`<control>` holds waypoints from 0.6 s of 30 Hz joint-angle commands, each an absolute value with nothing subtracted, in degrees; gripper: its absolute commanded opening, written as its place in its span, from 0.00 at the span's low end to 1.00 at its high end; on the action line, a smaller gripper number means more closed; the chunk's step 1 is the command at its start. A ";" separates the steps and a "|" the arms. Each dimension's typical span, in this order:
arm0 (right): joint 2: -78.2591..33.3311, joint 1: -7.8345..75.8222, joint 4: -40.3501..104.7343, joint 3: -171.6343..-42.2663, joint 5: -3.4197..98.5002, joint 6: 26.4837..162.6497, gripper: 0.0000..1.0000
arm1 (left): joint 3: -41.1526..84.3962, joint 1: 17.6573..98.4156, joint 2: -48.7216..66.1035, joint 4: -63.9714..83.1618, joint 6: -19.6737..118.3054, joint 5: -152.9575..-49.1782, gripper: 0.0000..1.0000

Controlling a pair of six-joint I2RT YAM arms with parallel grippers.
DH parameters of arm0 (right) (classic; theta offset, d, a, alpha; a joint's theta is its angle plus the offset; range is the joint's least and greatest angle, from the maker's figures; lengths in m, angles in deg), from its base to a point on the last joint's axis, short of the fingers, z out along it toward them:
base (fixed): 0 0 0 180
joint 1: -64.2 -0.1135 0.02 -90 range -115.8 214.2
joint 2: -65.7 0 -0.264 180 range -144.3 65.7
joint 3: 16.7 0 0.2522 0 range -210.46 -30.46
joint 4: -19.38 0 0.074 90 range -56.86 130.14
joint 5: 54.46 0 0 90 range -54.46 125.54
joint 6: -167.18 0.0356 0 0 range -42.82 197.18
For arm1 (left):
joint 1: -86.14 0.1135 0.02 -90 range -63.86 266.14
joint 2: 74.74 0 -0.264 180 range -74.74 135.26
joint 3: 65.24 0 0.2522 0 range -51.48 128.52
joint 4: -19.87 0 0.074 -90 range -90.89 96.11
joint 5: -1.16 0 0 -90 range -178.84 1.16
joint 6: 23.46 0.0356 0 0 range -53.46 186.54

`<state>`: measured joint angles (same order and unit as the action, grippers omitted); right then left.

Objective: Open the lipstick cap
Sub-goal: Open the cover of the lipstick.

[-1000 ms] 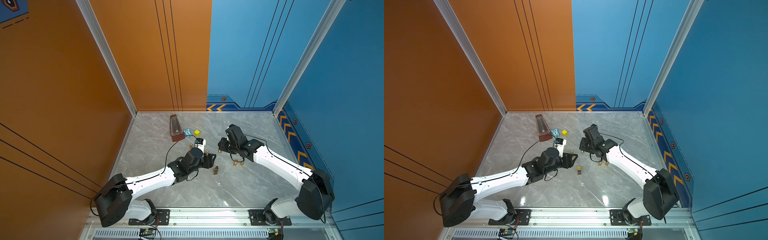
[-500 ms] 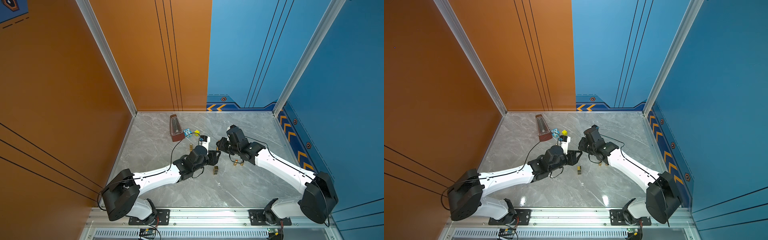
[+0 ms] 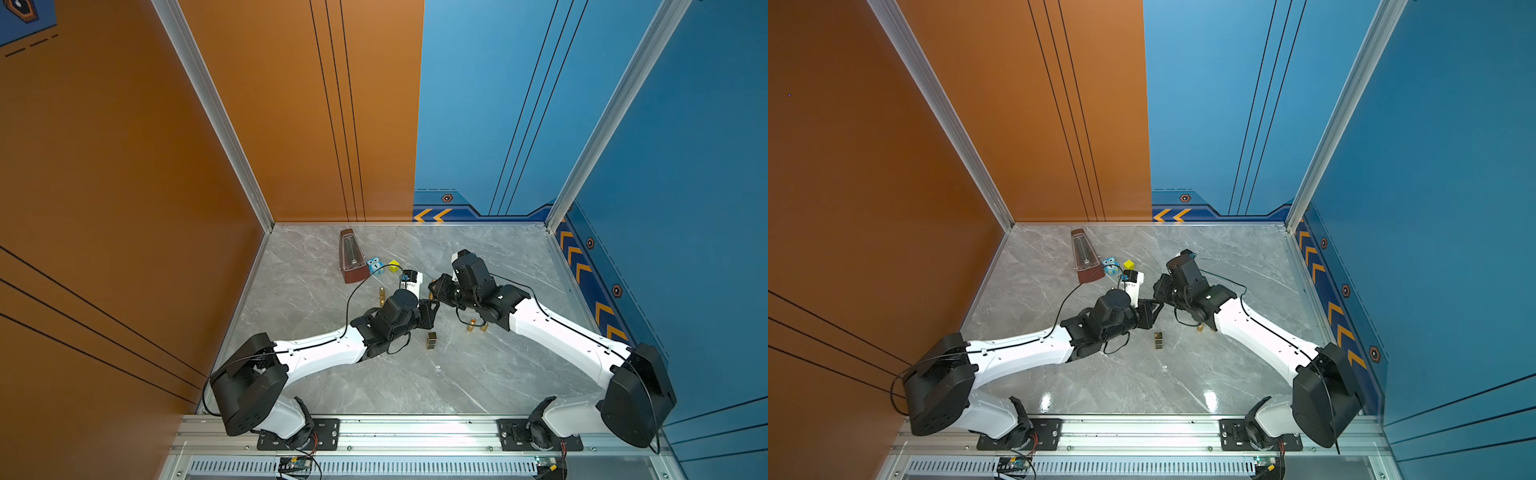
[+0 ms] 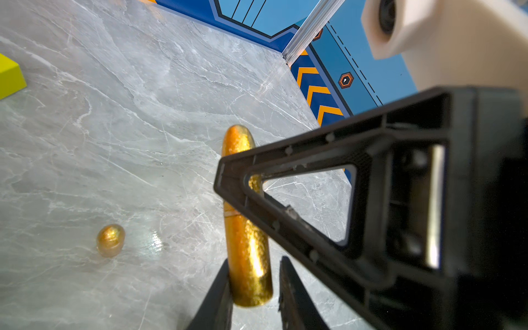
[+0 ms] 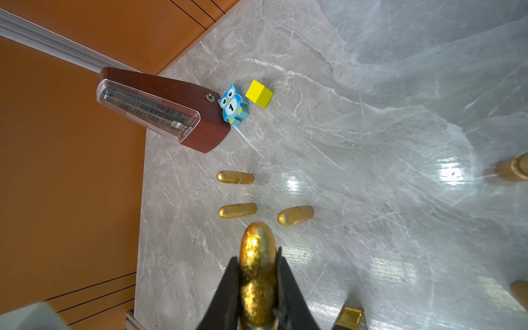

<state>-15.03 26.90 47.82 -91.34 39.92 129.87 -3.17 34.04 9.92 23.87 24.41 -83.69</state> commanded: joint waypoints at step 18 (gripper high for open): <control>-10.80 27.05 47.25 -90.14 41.45 129.83 0.26 | -3.30 35.70 10.15 26.18 25.92 -83.92 0.01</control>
